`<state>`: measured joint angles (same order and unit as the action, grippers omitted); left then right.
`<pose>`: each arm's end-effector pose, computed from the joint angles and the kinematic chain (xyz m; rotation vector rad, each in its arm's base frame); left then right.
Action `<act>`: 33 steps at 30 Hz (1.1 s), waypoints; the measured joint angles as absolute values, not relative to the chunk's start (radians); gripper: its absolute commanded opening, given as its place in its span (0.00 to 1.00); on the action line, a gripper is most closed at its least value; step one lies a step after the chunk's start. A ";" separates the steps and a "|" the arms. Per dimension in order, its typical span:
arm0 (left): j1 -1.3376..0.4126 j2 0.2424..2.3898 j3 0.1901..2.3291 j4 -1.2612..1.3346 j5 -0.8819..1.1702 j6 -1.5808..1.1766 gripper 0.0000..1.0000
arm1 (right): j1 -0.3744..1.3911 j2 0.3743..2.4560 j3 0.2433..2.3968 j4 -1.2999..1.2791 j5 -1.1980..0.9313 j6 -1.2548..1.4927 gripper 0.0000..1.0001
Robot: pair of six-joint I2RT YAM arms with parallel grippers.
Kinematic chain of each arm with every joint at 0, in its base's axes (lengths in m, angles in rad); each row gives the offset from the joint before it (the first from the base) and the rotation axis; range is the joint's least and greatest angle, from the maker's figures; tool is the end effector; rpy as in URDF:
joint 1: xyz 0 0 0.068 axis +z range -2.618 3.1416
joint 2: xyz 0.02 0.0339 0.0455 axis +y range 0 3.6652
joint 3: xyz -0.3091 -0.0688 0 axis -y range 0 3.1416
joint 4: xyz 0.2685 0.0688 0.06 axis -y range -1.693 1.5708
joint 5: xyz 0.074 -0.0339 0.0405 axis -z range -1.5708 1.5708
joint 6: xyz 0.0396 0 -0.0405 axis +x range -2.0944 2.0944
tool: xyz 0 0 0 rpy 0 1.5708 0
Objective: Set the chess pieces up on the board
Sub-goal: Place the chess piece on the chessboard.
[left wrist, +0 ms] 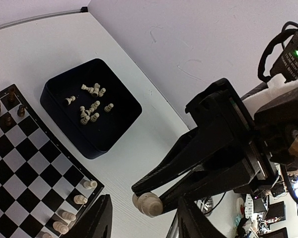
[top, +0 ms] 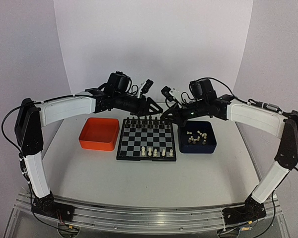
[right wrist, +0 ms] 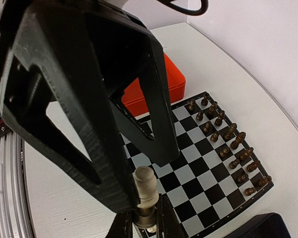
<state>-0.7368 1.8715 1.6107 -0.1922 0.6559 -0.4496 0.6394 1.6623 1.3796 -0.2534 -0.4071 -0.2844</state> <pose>0.3402 -0.3412 0.3513 0.7676 2.0818 -1.3710 0.3258 0.2618 0.3477 -1.1614 1.7773 0.6403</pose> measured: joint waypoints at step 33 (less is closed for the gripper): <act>-0.743 1.667 1.360 -0.329 0.171 -0.411 0.00 | 0.640 1.557 1.209 -0.240 -0.270 -0.128 0.90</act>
